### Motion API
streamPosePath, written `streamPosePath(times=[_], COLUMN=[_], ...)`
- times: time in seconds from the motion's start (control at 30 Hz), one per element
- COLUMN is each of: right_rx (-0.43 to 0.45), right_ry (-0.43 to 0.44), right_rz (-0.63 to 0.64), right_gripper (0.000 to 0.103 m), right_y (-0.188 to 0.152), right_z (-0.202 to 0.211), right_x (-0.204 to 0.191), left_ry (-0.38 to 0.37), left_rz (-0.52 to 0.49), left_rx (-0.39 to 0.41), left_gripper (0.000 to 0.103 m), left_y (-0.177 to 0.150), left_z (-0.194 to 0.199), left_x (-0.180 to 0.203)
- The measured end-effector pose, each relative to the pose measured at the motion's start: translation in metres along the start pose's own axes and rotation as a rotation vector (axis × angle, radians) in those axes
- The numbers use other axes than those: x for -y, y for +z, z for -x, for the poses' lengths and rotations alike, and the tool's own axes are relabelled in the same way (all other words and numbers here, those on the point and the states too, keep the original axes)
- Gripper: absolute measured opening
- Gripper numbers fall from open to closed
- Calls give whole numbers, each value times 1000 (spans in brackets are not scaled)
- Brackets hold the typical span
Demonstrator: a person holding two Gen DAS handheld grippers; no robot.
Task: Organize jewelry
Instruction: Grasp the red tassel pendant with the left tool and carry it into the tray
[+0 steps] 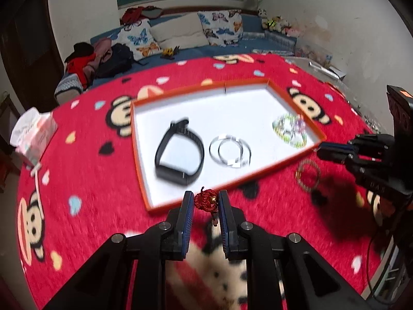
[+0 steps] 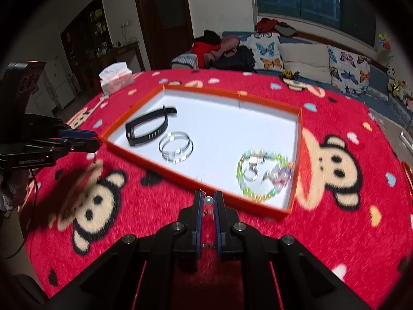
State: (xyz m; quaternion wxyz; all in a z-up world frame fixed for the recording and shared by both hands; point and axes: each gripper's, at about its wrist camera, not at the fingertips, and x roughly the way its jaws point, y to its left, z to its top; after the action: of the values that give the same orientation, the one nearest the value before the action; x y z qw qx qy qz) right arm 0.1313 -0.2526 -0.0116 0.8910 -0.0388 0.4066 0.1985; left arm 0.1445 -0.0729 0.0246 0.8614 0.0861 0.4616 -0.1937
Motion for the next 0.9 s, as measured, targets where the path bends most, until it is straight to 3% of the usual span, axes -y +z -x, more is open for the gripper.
streamPosePath(times=[0.37,0.9], right_rx=[34,-51], right_ry=[-27,-16], right_rz=[-10,-49], right_gripper=[10,10], right_y=[30,23], right_z=[-11,-49], right_x=[16,30], left_ry=[-2,3], left_rz=[-43,-23], left_rx=[-25,-118], left_gripper=[20,24], left_y=[43,45], left_z=[-39,-81], left_x=[12,7])
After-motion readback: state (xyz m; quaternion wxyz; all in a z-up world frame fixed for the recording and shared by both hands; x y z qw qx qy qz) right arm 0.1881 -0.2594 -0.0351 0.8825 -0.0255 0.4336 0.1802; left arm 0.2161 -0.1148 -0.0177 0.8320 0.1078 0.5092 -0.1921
